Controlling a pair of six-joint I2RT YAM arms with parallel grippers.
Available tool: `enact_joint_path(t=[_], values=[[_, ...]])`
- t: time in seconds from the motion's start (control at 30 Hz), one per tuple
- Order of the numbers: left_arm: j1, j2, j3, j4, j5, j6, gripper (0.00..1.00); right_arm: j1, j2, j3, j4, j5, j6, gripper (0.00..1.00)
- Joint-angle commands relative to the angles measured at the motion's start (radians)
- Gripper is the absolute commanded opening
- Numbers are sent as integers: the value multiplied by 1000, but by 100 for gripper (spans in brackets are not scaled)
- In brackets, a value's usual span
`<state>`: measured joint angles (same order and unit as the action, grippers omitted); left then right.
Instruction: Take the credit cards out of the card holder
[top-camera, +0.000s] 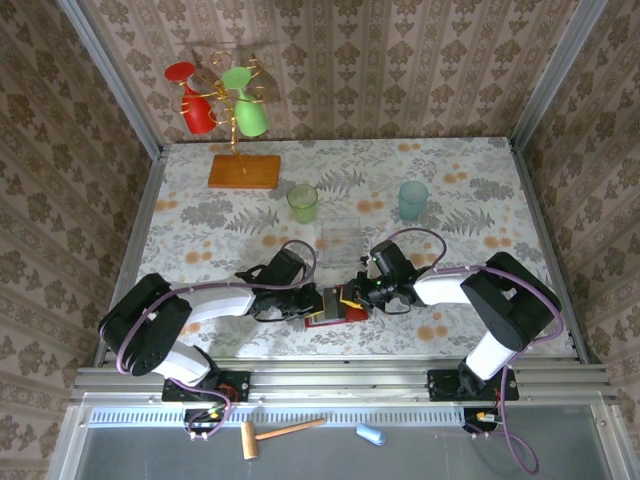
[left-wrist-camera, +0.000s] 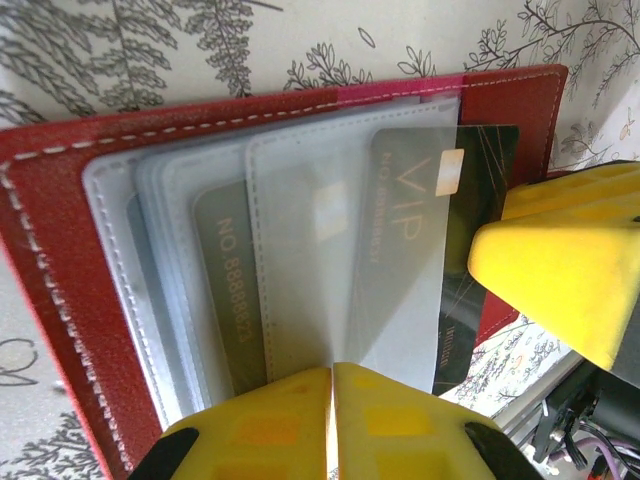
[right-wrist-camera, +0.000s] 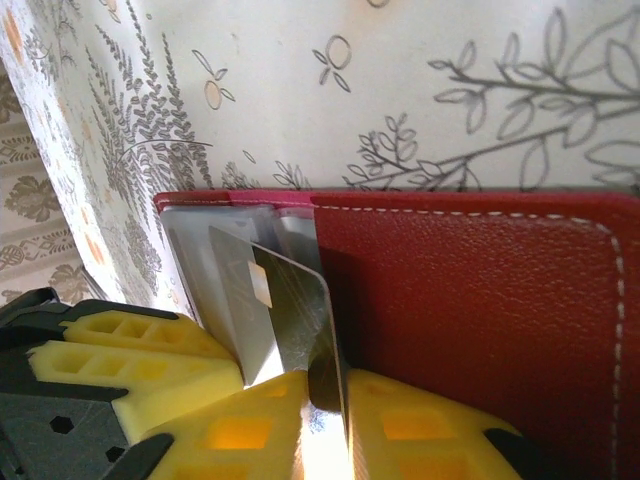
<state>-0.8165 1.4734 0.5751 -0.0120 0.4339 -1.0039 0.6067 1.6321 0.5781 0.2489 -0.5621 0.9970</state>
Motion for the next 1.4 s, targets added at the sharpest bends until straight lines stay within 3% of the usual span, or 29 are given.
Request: enact_joint_path(t=[0.0, 0.5, 0.8, 0.97, 1.37], values=[[10, 10, 3, -95, -22, 28, 11, -11, -26, -26, -38, 5, -13, 14], [30, -45, -14, -134, -40, 43, 11, -59, -120, -29, -143, 17, -75, 12], [42, -68, 9, -128, -34, 49, 17, -67, -214, 32, -304, 55, -189, 10], [53, -96, 31, -126, -33, 47, 20, -68, -233, 117, -453, 82, -357, 5], [121, -222, -12, -134, -77, 41, 23, -68, -224, 357, -820, 225, -972, 0]])
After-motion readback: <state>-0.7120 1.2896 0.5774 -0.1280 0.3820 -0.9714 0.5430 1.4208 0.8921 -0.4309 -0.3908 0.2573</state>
